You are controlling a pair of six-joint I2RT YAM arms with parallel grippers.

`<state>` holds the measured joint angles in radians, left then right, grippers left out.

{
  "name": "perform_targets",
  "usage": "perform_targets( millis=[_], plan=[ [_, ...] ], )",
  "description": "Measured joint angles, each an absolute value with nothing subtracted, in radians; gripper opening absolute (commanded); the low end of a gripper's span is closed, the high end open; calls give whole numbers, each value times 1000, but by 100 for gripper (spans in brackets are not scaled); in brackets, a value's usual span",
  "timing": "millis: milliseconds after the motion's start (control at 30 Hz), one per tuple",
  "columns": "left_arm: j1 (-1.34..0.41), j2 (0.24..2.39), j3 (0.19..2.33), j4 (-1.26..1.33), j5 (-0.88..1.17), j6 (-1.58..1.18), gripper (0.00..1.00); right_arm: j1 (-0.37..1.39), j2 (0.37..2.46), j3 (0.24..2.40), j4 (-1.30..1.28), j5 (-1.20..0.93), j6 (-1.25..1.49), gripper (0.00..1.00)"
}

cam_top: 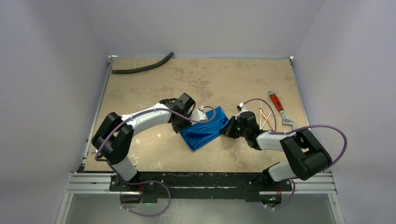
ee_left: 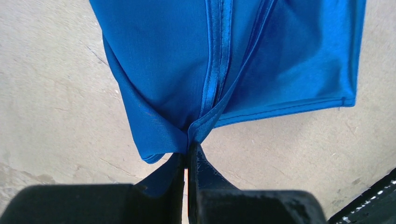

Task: Fold the napkin into a case and place the utensils inside
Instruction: Smooth out the 2/3-rectangle-folded napkin at the center of the board.

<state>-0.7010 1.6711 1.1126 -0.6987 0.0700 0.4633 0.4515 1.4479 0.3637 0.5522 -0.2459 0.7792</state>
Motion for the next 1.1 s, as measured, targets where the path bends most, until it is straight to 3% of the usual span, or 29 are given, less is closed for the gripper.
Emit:
perform_targets(
  millis=[133, 233, 400, 633, 767, 933, 1100],
  plan=[
    [-702, 1671, 1091, -699, 56, 485, 0, 451, 1391, 364, 487, -224, 775, 1],
    [-709, 1673, 1084, -693, 39, 493, 0, 451, 1325, 382, 429, -223, 772, 10],
    [-735, 1700, 1061, -668, 6, 494, 0, 451, 1293, 477, 371, -226, 758, 14],
    [-757, 1715, 1018, -628, -47, 516, 0, 450, 1338, 549, 324, -224, 722, 41],
    [-760, 1709, 1009, -605, -69, 528, 0, 445, 1391, 595, 279, -191, 687, 49],
    [-760, 1705, 1001, -592, -82, 540, 0, 437, 1442, 648, 247, -136, 642, 50],
    [-760, 1704, 999, -589, -83, 542, 0, 432, 1464, 657, 241, -115, 618, 42]
  ],
)
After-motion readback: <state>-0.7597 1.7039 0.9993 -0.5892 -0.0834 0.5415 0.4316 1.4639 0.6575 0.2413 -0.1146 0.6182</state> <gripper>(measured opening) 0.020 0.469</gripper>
